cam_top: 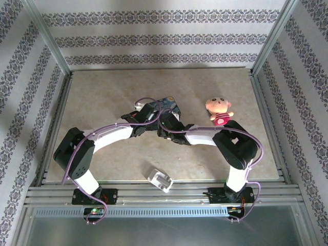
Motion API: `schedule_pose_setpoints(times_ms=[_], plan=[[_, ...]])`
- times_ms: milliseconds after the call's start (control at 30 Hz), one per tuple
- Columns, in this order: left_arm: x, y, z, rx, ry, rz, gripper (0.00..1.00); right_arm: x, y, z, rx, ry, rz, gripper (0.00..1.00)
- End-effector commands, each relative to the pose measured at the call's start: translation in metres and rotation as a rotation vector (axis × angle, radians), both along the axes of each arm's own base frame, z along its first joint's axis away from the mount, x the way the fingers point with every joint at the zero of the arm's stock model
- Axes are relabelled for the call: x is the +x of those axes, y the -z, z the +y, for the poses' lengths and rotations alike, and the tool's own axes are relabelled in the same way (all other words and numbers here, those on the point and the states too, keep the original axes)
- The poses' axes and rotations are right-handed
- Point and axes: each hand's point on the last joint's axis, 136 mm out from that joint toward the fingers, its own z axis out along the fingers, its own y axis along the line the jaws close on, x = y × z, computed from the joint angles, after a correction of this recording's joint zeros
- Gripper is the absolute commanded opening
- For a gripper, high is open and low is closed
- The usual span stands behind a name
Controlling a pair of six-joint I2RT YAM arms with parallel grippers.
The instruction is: Unlock the padlock with the key
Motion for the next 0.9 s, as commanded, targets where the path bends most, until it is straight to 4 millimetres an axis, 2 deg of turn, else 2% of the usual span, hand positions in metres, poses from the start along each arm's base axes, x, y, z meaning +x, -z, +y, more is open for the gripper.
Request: schedule_pose_setpoints(times_ms=[0,167,233,400,600,867], plan=[[-0.007,0.012,0.003,0.011,-0.008,0.036,0.99,0.009,0.000,0.008,0.002,0.009,-0.017,0.50],[-0.009,0.011,0.005,0.009,-0.010,0.035,0.99,0.007,0.011,0.002,-0.040,0.020,0.008,0.48],[-0.009,0.011,0.005,0.011,-0.011,0.036,0.99,0.004,0.015,-0.001,-0.052,0.025,0.022,0.43],[-0.009,0.010,0.007,0.016,-0.015,0.031,0.99,-0.002,0.015,-0.014,-0.052,0.050,0.029,0.22],[-0.009,0.009,0.008,0.018,-0.019,0.027,0.99,-0.003,0.007,-0.029,0.006,0.079,0.023,0.10],[-0.010,0.014,0.007,0.013,-0.019,0.041,0.99,0.002,-0.003,-0.032,0.145,0.112,0.020,0.07]])
